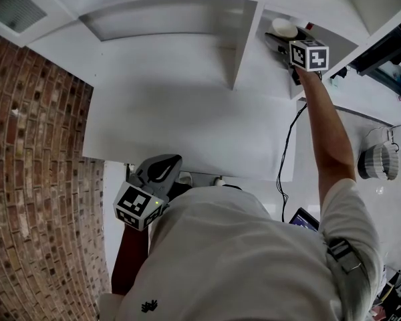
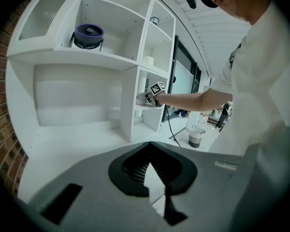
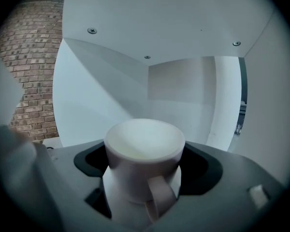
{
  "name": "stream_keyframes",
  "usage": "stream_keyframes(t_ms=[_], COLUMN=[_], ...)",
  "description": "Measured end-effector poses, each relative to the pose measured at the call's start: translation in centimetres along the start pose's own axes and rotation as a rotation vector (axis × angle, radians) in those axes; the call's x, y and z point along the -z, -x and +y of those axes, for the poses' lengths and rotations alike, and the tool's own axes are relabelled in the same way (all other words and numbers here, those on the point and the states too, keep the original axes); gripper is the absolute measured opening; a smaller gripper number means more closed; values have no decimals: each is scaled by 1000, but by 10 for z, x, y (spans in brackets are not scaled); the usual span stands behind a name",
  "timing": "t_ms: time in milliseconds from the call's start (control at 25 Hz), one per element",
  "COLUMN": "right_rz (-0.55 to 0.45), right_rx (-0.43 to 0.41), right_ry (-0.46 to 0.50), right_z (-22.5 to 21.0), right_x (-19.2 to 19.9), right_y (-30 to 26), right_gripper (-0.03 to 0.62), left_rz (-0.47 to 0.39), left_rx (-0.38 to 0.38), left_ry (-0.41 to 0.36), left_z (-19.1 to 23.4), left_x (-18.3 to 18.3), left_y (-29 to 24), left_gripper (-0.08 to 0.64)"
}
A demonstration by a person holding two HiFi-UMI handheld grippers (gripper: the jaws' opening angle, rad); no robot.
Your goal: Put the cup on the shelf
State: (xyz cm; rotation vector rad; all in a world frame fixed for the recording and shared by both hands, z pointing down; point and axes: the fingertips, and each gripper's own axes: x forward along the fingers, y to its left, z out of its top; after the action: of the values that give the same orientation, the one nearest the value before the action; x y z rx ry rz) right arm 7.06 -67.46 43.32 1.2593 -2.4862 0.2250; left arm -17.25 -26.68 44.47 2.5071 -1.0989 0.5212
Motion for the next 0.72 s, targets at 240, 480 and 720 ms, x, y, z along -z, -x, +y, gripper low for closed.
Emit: stream_keyframes(t_ms=[240,480,720], right_rz=[-14,-19,-33], right_rx=[-6,10,32], right_ry=[13,7,1], right_z=[-1,-4,-6], right_x=[1,9,15], right_y=[-1,9,23], right_gripper=[452,468,466], left_rz=[38,56,60], left_rx=[0,15,32], left_ry=[-30,-67,-63], left_z=[1,-2,-8], left_x=[4,4,4], left_y=[2,-1,-6], left_gripper=[6,6,6])
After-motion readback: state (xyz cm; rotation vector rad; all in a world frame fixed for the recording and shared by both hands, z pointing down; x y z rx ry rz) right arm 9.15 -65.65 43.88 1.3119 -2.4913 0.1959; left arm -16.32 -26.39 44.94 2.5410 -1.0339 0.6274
